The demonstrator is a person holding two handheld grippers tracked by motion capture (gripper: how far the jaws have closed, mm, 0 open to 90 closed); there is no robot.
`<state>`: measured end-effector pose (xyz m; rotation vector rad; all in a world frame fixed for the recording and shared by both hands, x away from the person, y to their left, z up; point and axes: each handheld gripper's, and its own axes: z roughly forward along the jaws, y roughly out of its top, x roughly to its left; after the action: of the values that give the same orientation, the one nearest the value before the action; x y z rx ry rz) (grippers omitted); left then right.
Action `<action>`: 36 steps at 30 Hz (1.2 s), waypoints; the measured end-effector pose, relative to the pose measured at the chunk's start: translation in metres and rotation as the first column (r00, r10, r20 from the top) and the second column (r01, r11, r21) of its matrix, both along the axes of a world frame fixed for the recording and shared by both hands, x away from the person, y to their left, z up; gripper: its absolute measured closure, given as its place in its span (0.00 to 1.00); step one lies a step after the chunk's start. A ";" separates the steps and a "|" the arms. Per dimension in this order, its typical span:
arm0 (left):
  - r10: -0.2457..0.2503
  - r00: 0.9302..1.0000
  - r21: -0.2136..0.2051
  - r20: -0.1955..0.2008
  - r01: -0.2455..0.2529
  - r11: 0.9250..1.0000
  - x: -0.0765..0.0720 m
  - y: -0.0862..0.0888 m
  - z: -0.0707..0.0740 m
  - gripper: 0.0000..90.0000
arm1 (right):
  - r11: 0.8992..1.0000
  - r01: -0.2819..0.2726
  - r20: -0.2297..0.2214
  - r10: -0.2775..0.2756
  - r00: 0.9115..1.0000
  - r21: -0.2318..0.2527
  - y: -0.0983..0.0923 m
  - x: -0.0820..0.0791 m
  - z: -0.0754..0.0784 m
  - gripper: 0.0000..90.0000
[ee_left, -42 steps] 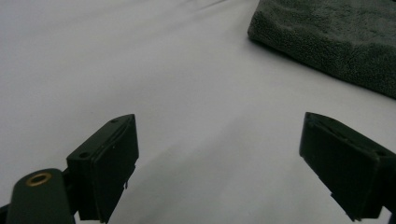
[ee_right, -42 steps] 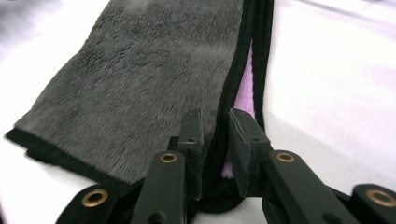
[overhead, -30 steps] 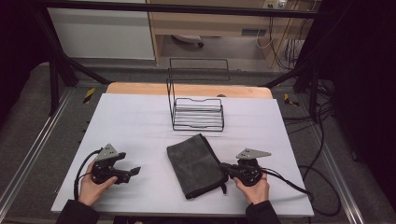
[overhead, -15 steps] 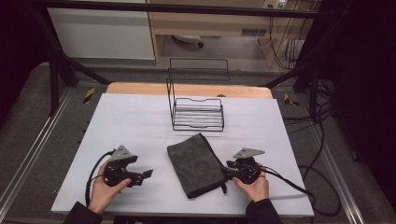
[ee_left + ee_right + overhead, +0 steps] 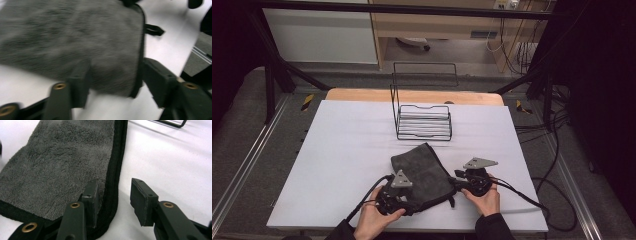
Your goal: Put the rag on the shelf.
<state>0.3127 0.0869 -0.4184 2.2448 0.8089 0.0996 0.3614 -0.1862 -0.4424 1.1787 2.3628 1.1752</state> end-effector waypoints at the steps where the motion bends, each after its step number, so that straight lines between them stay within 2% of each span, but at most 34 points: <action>1: -0.005 1.000 0.006 -0.001 0.005 1.000 -0.001 -0.004 -0.002 0.57 | 1.000 0.000 0.007 -0.001 1.000 0.007 0.000 0.000 0.000 0.66; 8: -0.001 1.000 0.062 0.005 0.001 0.998 -0.005 -0.015 -0.013 0.62 | 1.000 0.007 0.018 -0.007 1.000 0.018 0.000 0.000 0.000 0.60; 11: 0.002 1.000 0.082 0.024 -0.004 0.997 -0.008 -0.018 -0.016 0.66 | 1.000 0.007 0.013 -0.007 1.000 0.014 0.002 0.001 -0.002 0.61; 13: 0.004 1.000 0.095 0.030 -0.007 0.995 -0.007 -0.018 -0.016 0.71 | 1.000 0.008 0.011 -0.008 1.000 0.017 0.002 0.002 -0.002 0.62; 16: -0.001 1.000 0.095 0.018 -0.001 0.996 -0.006 -0.015 -0.016 0.85 | 1.000 0.006 0.016 -0.006 1.000 0.027 0.002 0.002 -0.002 0.62; 18: -0.012 1.000 0.097 0.018 0.010 0.995 -0.006 -0.014 -0.015 0.88 | 1.000 0.008 0.019 -0.009 1.000 0.031 0.002 0.002 -0.001 0.60; 24: -0.045 0.999 0.093 0.002 0.044 0.995 -0.003 -0.007 -0.012 0.92 | 0.999 0.006 0.028 -0.007 1.000 0.046 0.001 0.001 0.000 0.43; 31: -0.085 0.996 0.098 -0.017 0.086 0.991 -0.003 0.010 -0.010 0.93 | 0.999 0.006 0.037 -0.008 0.999 0.046 0.001 0.000 0.000 0.21; 36: -0.100 0.995 0.097 -0.027 0.103 0.990 -0.003 0.024 -0.009 0.93 | 0.999 0.008 0.034 -0.010 0.999 0.052 0.001 0.001 0.001 0.11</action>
<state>0.3093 0.1107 -0.4271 2.3796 0.7138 0.0674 0.3625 -0.1855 -0.4415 1.1746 2.3132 1.2509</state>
